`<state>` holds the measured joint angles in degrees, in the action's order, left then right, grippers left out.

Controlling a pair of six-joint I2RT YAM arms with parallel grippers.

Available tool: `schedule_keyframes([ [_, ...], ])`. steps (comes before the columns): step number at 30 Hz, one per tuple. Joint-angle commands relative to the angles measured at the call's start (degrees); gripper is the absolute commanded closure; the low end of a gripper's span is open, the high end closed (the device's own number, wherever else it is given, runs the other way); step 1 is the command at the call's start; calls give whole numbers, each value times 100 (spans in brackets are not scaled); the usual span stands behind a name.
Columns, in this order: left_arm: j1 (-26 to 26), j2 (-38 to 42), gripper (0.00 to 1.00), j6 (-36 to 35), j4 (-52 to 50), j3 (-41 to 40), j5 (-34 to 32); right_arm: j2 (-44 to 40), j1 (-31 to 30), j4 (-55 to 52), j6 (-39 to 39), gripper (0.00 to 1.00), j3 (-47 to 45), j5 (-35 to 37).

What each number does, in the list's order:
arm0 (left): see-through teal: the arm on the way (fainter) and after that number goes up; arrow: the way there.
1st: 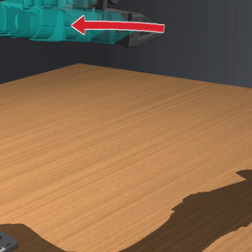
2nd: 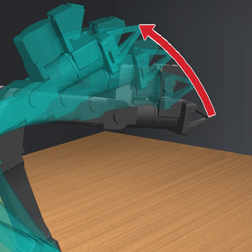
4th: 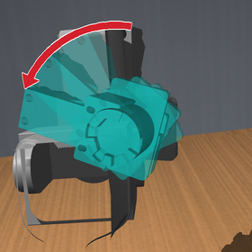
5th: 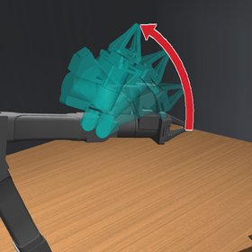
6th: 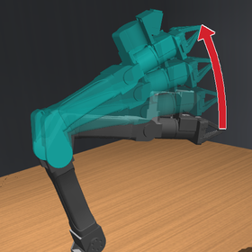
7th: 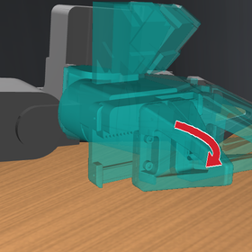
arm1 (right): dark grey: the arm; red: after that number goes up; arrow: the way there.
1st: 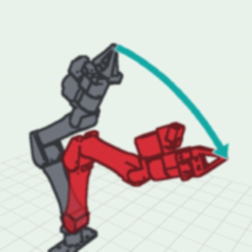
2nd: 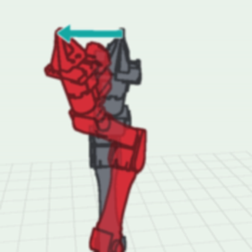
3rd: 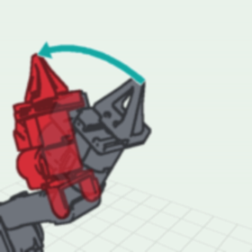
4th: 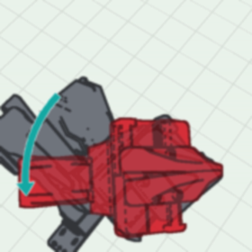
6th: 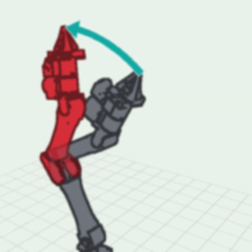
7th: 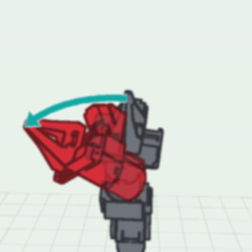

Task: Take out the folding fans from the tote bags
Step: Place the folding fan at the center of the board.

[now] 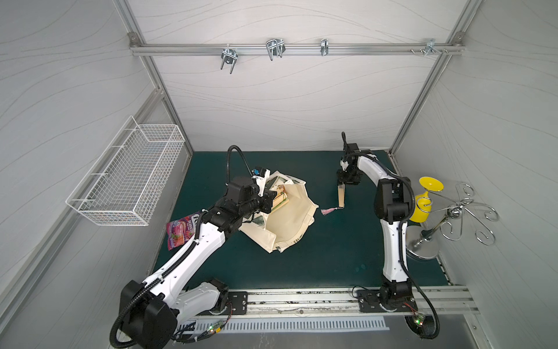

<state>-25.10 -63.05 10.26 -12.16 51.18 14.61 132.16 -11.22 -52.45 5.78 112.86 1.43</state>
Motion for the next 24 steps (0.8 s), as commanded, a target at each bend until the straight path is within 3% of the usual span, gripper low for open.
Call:
schedule_keyframes([
  [1, 32, 29, 100, -6, 323, 121, 53, -1041, -149, 161, 200, 42, -678, -109],
  [9, 32, 1, 100, 46, 415, 43, -70, -3240, -1092, 955, 772, 36, -2611, 1],
  [16, 32, 39, 100, 35, 443, -27, -341, -4885, -2630, 1393, 1120, 35, -3790, 450],
  [21, 32, 69, 100, 275, 539, -79, -774, -5565, -3847, 1621, 1336, 23, -4161, 1007],
  [24, 32, 98, 100, 367, 613, -137, -888, -5718, -4392, 1777, 1391, 7, -4284, 1228],
])
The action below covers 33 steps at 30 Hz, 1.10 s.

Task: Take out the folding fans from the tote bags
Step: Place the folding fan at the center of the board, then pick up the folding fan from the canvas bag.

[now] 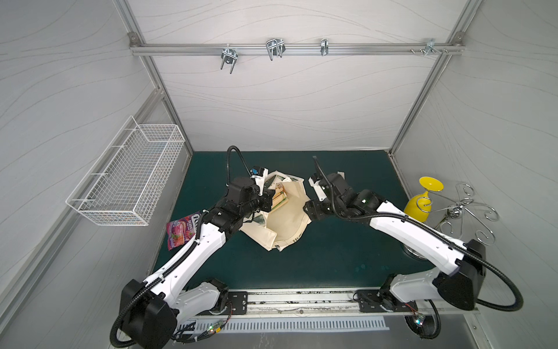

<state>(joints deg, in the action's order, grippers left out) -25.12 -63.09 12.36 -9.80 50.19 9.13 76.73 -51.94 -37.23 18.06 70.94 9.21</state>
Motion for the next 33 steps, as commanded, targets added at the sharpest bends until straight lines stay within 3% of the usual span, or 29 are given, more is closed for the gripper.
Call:
schedule_keyframes([
  [1, 34, 114, 100, 183, 404, -59, -347, -187, -464, 313, 152, 1, -114, 510],
  [5, 34, 139, 100, 230, 487, -89, -322, -15, -956, 387, 220, 1, -91, 805],
  [8, 34, 142, 100, 250, 562, -97, -290, 176, -1085, 507, 334, 1, -80, 600],
  [21, 34, 244, 100, 289, 1076, -438, 6, 1182, -1034, 902, 496, 1, 187, -16],
  [27, 34, 274, 100, 284, 1095, -481, -80, 1683, -749, 1015, 791, 23, 283, -561],
  [33, 34, 268, 100, 377, 1340, -608, 0, 2146, -699, 1274, 979, 35, 444, -631],
])
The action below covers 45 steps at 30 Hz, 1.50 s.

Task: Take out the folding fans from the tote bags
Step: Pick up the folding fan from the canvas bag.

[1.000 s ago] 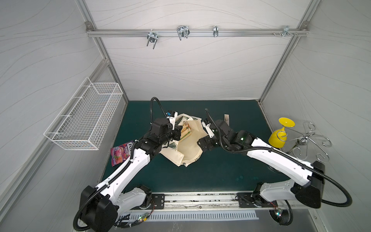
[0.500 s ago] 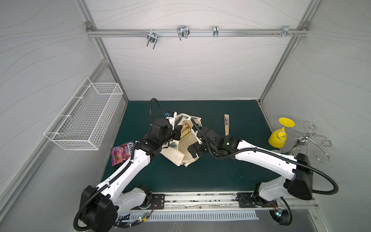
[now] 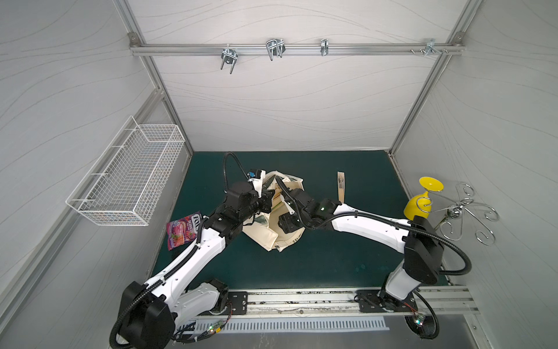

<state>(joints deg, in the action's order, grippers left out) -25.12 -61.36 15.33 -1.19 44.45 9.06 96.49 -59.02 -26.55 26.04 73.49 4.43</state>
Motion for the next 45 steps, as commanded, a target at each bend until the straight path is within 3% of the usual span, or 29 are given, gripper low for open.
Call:
schedule_keyframes([
  [1, 34, 102, 100, 107, 551, -70, 32, 270, 13, 256, 235, 38, 228, -144],
  [8, 34, 185, 100, 349, 1034, -321, 328, 794, 69, 667, 581, 46, 389, -64],
  [12, 34, 232, 100, 563, 1298, -476, 276, 1019, 75, 910, 882, 51, 358, 323],
  [20, 34, 70, 100, 1126, 1378, -340, -358, 936, 91, 2021, 1614, 52, -288, 550],
  [29, 34, -357, 100, 1182, 1283, 85, -459, 875, -282, 2402, 1670, 52, -631, 482],
  [37, 34, -243, 100, 1173, 1301, 115, 18, 1365, 26, 2552, 2102, 53, -494, -52],
  [45, 34, 184, 100, 793, 981, -116, 689, 1622, 307, 2539, 2266, 53, -302, 107],
])
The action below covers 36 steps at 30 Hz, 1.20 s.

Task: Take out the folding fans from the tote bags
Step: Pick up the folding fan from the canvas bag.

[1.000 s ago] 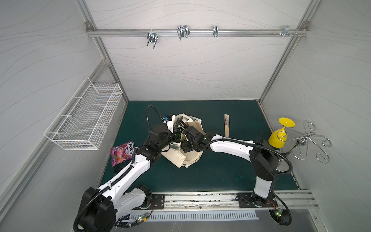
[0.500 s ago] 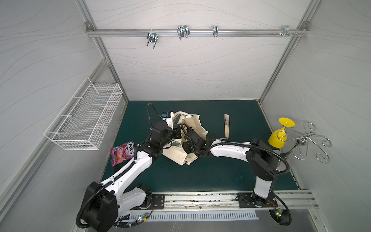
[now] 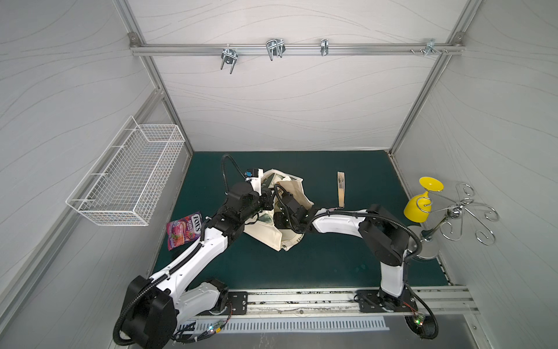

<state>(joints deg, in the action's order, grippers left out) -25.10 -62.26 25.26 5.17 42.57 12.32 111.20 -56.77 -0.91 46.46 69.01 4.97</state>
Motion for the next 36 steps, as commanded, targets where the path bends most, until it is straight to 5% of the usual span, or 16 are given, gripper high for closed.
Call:
schedule_keyframes([
  [1, 32, 311, 100, -240, 339, 21, 440, 198, 119, -23, 270, 54, 177, 50],
  [15, 32, 378, 100, -226, 532, -179, 1027, 752, 375, 246, 947, 67, 517, 4],
  [36, 32, 235, 100, 175, 756, -205, 1227, 1266, 668, 1231, 1590, 67, 726, -497],
])
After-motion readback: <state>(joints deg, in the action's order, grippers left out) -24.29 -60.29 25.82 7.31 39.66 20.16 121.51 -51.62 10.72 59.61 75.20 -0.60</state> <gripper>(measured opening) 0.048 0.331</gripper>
